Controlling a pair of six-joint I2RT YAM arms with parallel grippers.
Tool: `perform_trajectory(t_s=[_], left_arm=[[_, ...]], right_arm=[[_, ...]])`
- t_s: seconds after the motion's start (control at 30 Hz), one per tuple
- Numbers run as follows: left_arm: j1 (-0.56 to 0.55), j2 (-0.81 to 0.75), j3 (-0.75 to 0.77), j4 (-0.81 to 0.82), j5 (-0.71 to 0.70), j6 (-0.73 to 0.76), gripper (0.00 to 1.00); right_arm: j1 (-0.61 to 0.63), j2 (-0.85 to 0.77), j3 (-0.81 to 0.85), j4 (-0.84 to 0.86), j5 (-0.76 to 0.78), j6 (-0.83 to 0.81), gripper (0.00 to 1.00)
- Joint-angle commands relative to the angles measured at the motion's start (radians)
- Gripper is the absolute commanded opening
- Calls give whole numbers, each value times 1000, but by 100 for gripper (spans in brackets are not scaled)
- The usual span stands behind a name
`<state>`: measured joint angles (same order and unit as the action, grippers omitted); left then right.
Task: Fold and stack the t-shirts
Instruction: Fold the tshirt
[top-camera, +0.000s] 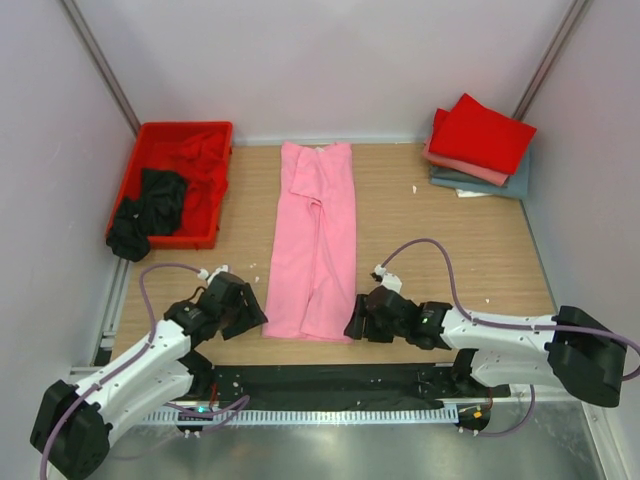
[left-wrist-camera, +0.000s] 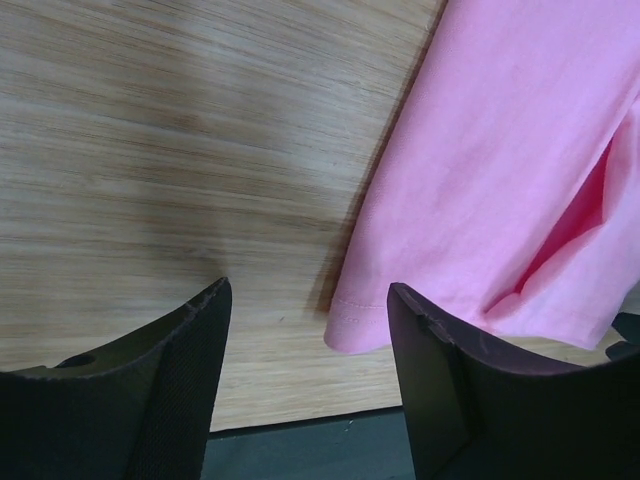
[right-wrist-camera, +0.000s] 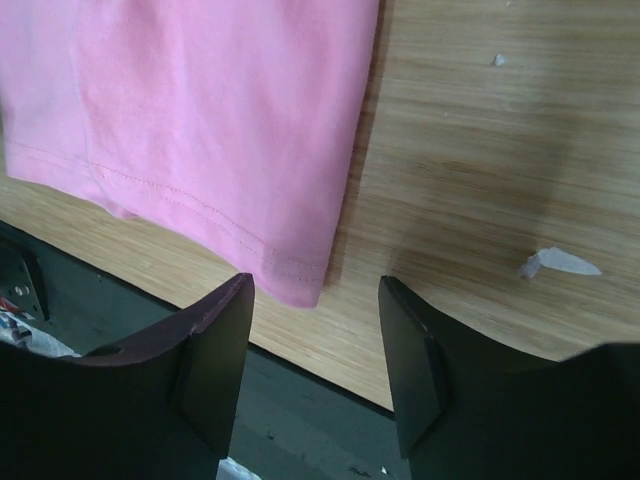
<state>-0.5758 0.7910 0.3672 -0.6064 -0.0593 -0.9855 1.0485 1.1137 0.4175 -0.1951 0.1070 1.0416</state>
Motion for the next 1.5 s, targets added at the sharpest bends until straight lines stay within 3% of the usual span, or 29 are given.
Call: perform_trajectory(t_s=[0.0,0.2,0.37,0.5,0.67,0.93,1.07,1.3,1.33,1.37,1.43,1.47], left_arm=[[-6,-13,-14,72,-1,-16,64],[-13,28,-42,112,6,-18,59],[-22,62,-56,148,7,-22,53],[-35,65,-65,158,9,-30,48],[-42,65,-86,191,12,-39,33],[-102,85,-93,237,30,-65,19],[-160,50,-103,235,26,-97,0],[-265,19,-131,209,-11,-186,2],[-272,25,-129,195,-14,-188,23],[-275,34,-120,188,-16,-188,37],[-283,37,-113,146,-16,-193,55],[-286,33,-113,134,-19,-202,57]], right_arm=[[19,11,-20,54,13,57,58],[21,35,-29,62,19,63,46],[21,73,-28,86,19,60,43],[22,92,-31,95,14,60,31],[21,101,-45,109,14,66,18],[21,71,-45,62,46,49,12],[21,17,-31,-33,75,34,1],[21,-97,-69,-144,103,41,1],[21,-101,-72,-144,103,43,1],[21,-101,-75,-141,105,46,1],[21,-91,-75,-129,99,46,1],[21,-84,-77,-124,96,47,1]])
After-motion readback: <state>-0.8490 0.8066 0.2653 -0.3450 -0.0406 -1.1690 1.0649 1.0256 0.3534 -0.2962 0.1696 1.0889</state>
